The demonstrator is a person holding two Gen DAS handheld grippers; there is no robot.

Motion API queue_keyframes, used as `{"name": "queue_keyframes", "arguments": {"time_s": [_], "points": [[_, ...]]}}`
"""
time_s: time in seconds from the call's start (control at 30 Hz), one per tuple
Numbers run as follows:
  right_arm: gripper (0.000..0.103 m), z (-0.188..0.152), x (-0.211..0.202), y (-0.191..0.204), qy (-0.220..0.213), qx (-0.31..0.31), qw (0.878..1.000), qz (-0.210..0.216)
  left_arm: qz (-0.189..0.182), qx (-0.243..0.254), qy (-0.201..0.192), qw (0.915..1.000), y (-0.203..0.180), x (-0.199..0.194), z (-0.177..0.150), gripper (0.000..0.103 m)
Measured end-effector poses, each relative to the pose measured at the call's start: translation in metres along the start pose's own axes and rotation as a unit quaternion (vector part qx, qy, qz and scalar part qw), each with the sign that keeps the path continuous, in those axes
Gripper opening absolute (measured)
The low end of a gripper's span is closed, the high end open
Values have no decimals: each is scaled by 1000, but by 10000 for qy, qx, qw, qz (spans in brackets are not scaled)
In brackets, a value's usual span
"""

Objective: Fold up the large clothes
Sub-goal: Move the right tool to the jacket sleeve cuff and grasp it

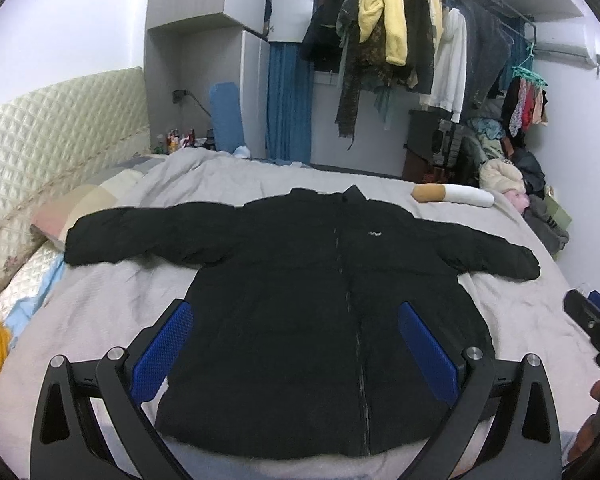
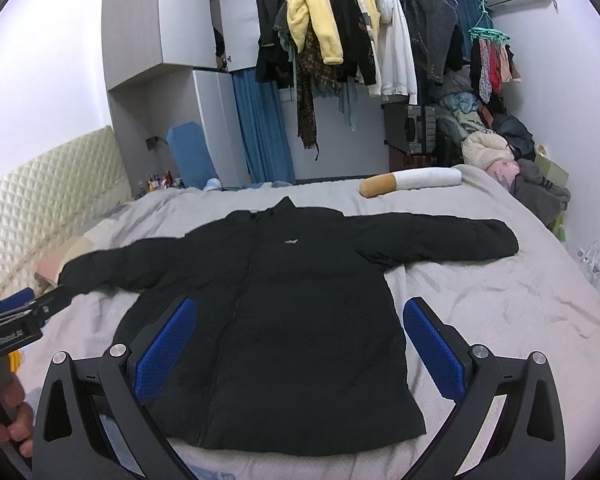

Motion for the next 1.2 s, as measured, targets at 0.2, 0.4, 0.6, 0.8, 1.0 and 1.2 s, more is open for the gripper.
{"name": "queue_keyframes", "arguments": {"time_s": [0.2, 0.4, 0.6, 0.8, 1.0, 1.2], "points": [[103, 7, 22, -28, 2, 156, 9999, -68, -336, 20, 64, 9994, -13, 43, 37, 103], [103, -1, 45, -53, 120, 437, 9989, -147, -356, 232, -397, 9983, -16, 77, 64, 103], [103, -3, 68, -74, 291, 481, 9976, -394, -369, 90, -140, 9992, -3, 114, 48, 103], [103, 7, 97, -98, 357, 277, 9963, -729, -237, 64, 46, 9997, 9, 143, 32, 103], [103, 6, 140, -139, 630, 109, 9920, -1085, -145, 50, 178, 9997, 16, 157, 21, 103], [103, 0, 178, -192, 543, 422, 9937, -882, -72, 107, 189, 9997, 13, 165, 12, 103]]}}
Point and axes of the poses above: each gripper's, at about its wrist camera, not at the fingertips, and x roughly the way its jaws point, y to its left, z to its top, the point moved 7 cm from there along x, roughly the way its jaws point, and after that the axes turned 15 degrees about -x, right-handed, at the moved point
